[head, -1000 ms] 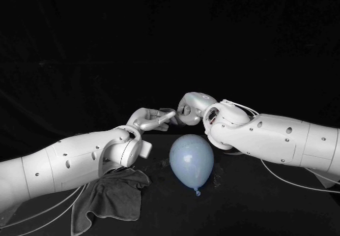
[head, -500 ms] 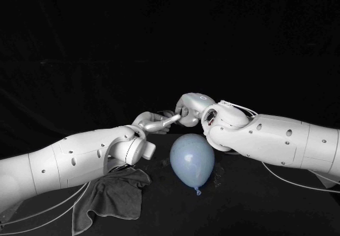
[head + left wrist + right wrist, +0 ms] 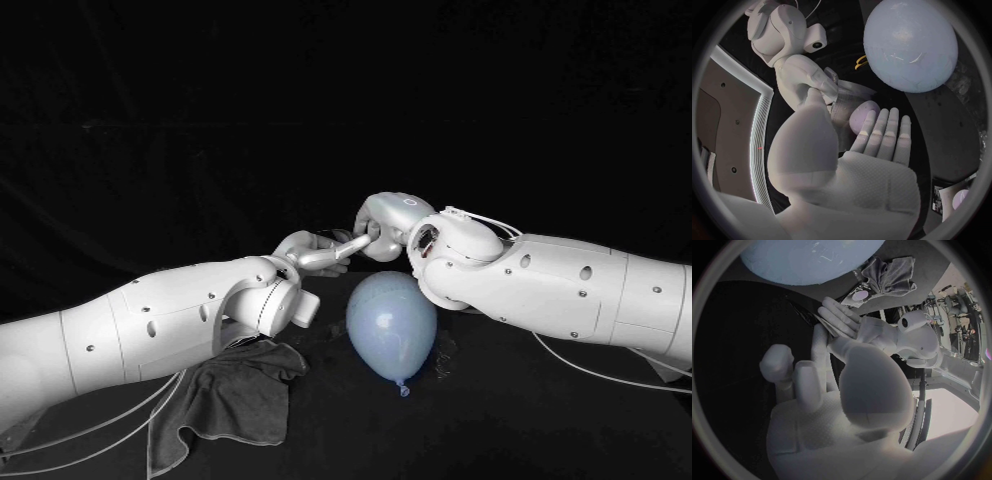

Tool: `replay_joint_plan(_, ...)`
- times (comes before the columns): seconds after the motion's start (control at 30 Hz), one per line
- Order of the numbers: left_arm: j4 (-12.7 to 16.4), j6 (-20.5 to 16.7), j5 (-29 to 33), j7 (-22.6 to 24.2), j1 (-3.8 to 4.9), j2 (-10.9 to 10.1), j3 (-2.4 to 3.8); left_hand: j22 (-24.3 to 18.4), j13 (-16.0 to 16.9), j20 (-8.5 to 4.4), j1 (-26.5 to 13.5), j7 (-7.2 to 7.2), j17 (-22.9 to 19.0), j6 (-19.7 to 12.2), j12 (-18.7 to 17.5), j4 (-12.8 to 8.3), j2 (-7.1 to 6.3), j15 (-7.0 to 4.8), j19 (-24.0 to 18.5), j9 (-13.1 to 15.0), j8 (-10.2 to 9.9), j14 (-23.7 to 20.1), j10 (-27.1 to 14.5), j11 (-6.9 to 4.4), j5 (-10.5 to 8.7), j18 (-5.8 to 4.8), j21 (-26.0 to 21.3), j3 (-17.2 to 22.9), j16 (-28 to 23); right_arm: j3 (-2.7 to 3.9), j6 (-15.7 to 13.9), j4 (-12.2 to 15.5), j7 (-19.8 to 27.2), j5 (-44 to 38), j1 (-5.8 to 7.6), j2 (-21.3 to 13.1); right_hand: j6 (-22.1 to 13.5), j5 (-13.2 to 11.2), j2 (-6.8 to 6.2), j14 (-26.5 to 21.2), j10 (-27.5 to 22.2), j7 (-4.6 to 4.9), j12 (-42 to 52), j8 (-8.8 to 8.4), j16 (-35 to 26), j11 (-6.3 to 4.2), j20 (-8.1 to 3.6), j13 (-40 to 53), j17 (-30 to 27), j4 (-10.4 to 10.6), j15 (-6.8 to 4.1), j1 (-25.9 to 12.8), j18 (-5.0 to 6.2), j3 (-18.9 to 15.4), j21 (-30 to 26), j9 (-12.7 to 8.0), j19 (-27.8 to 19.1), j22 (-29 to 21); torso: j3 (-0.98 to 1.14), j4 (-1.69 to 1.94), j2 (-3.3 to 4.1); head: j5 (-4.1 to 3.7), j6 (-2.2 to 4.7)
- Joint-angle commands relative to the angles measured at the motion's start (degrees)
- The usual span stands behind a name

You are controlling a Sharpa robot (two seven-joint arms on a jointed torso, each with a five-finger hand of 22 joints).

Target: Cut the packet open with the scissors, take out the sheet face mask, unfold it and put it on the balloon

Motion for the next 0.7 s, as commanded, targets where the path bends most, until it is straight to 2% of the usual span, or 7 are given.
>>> replay_joint_plan(0.03,0.2,-0.1,0.8,1.0,0.12,0.0,0.1,0.0,0.1,-0.06,-0.4,5.64,-0.2,0.3,0.4,0.0,1.33,-0.08,-0.4,0.1,0.1,0.0,-0.2,-0.16,0.43,-0.8,-0.4,1.4,-0.4,0.03,0.8,0.2,0.1,-1.1,-0.03,0.0,0.2,0.2,0.44,1.0,0.2,-0.16,0.4,1.32,0.0,-0.44,-0.1,0.1,0.2,-0.9,-0.27,-0.3,0.23,1.2,-0.3,3.4,-0.2,0.0,-0.02,0.04,-0.05,0.04,-0.05)
replay_joint_plan(0.13,0.3,-0.1,1.0,1.1,0.12,-0.1,0.1,0.1,0.1,-0.07,-0.3,5.61,-0.4,0.6,0.9,-0.1,3.24,-0.1,-0.2,0.2,0.3,0.2,-0.1,-0.2,0.15,-0.87,-0.5,4.1,-0.6,0.02,0.9,0.2,0.1,-1.1,-0.04,-0.1,0.1,0.2,0.42,1.0,0.2,-0.16,0.4,1.36,-0.1,-0.44,-0.09,0.1,0.1,-1.0,-0.27,-0.3,0.21,1.3,-0.2,3.4,-0.2,0.1,-0.03,0.03,-0.02,0.09,-0.12)
replay_joint_plan(0.23,0.3,-0.1,1.1,1.2,0.12,0.0,0.1,0.1,0.1,-0.08,0.4,5.56,-0.7,0.9,1.5,-0.2,6.65,-0.14,-0.1,0.4,0.6,0.5,-0.1,-0.26,-1.12,-0.92,-0.5,8.3,-0.9,0.02,0.8,0.3,0.1,-1.1,-0.04,-0.1,0.1,0.2,0.42,1.0,0.2,-0.16,0.4,1.36,-0.1,-0.44,-0.09,0.1,0.1,-1.0,-0.27,-0.3,0.21,1.3,-0.2,3.4,-0.2,0.1,-0.02,0.02,-0.01,0.11,-0.13)
replay_joint_plan(0.3,0.3,-0.2,1.2,1.3,0.12,0.0,0.1,0.2,0.1,-0.08,1.1,5.54,-1.0,1.1,1.9,-0.3,9.6,-0.18,0.0,0.4,0.7,0.8,-0.2,-0.29,-1.36,-0.91,-0.5,11.9,-1.2,0.02,0.8,0.3,0.1,-1.1,-0.05,-0.1,0.1,0.2,0.42,1.0,0.2,-0.16,0.4,1.36,-0.1,-0.44,-0.09,0.1,0.1,-1.0,-0.27,-0.3,0.21,1.3,-0.2,3.4,-0.2,0.1,-0.03,0.05,0.01,0.12,-0.16)
replay_joint_plan(0.33,0.3,-0.3,1.3,1.4,0.12,-0.1,0.1,0.2,0.1,-0.08,1.8,5.52,-1.2,1.3,2.3,-0.4,12.17,-0.19,0.0,0.5,0.9,1.0,-0.2,-0.32,-1.5,-0.9,-0.6,14.6,-1.4,0.02,0.8,0.3,0.0,-1.1,-0.05,-0.1,0.1,0.2,0.42,1.0,0.2,-0.16,0.4,1.36,-0.1,-0.44,-0.09,0.1,0.1,-1.0,-0.27,-0.3,0.21,1.3,-0.2,3.4,-0.2,0.1,-0.02,0.04,0.01,0.13,-0.15)
replay_joint_plan(0.4,0.2,-0.4,1.4,1.5,0.12,-0.1,0.1,0.2,0.0,-0.09,3.6,5.45,-1.5,1.6,2.9,-0.5,13.82,-0.24,0.1,0.6,1.1,1.4,-0.3,-0.38,-1.59,-0.89,-0.6,18.2,-1.7,0.02,0.8,0.3,0.0,-1.1,-0.05,-0.1,0.1,0.2,0.42,1.0,0.2,-0.16,0.4,1.36,-0.1,-0.44,-0.09,0.1,0.1,-1.0,-0.27,-0.3,0.21,1.3,-0.2,3.4,-0.2,0.1,0.0,0.03,-0.01,0.14,-0.17)
replay_joint_plan(0.7,0.1,-0.7,1.5,1.7,0.12,-0.3,0.09,0.2,-0.1,-0.09,8.3,5.21,-2.5,2.4,4.3,-0.9,16.01,-0.42,0.6,0.7,1.5,2.4,-0.1,-0.61,-1.62,-0.8,-0.5,25.7,-2.7,0.02,0.8,0.3,-0.1,-1.1,-0.07,-0.2,0.1,0.2,0.37,1.0,0.2,-0.16,0.4,1.49,-0.1,-0.43,-0.09,0.2,0.0,-1.1,-0.27,-0.5,0.21,1.5,-0.2,3.4,-0.2,0.1,0.02,0.02,-0.04,0.2,-0.26)
